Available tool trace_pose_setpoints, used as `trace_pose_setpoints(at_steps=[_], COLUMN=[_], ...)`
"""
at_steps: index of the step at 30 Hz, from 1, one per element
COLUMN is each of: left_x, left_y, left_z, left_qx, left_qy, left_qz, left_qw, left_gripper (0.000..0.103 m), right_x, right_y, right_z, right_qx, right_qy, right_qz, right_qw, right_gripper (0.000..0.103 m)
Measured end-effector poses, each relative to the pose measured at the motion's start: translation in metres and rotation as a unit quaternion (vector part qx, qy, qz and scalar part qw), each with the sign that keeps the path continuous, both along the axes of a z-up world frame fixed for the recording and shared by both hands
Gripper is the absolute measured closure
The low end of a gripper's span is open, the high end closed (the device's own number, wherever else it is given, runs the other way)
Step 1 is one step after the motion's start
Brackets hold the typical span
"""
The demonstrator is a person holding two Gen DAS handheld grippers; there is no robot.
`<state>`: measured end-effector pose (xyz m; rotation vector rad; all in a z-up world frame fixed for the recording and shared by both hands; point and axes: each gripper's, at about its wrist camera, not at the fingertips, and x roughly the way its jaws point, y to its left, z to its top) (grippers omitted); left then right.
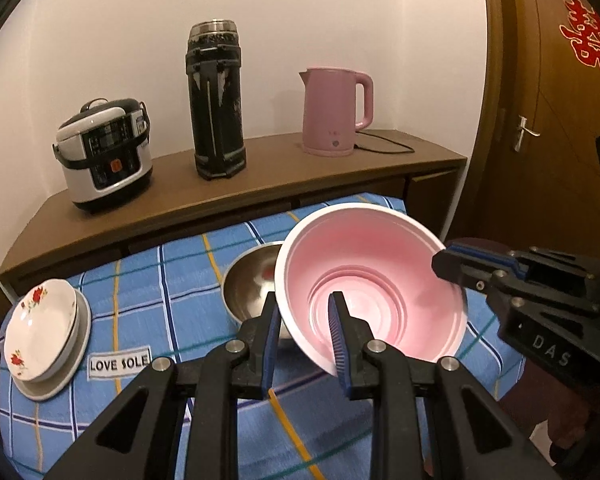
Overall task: Organize plates and bowls
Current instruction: 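Lift the pink bowl with the left gripper over the steel bowl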
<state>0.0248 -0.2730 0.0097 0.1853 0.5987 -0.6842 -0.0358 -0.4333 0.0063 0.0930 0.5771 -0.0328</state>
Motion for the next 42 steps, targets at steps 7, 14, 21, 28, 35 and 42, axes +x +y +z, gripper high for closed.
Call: trace_pose_setpoints(at_steps=[7, 14, 21, 28, 35, 42], left_x=[0.010, 0.016, 0.023, 0.031, 0.041, 0.051], left_y=[-0.003, -0.006, -0.010, -0.011, -0.009, -0.007], left_z=[0.005, 0.004, 0.007, 0.009, 0.010, 0.012], left_qx=[-0.004, -0.005, -0.007, -0.010, -0.016, -0.020], left_qy=[-0.006, -0.007, -0.008, -0.010, -0.010, -0.013], left_qz=[0.008, 0.011, 0.015, 0.017, 0.024, 0.029], left_qw=[0.9999, 0.9999, 0.9998, 0.9998, 0.9995, 0.9993], left_gripper=[0.077, 0.077, 0.077, 0.077, 0.077, 0.077], right_x=[0.011, 0.021, 0.032, 0.040, 0.049, 0.062], right_y=[0.000, -0.003, -0.005, -0.006, -0.003, 0.001], right_z=[0.003, 0.004, 0.004, 0.003, 0.004, 0.005], right_qx=[0.000, -0.006, -0.011, -0.009, -0.010, -0.012], right_qy=[-0.002, -0.002, 0.001, 0.005, 0.001, 0.003], right_qz=[0.000, -0.002, -0.003, -0.004, -0.003, -0.004], right_qw=[1.000, 1.000, 1.000, 1.000, 1.000, 1.000], right_gripper=[0.092, 0.092, 0.092, 0.092, 0.092, 0.092])
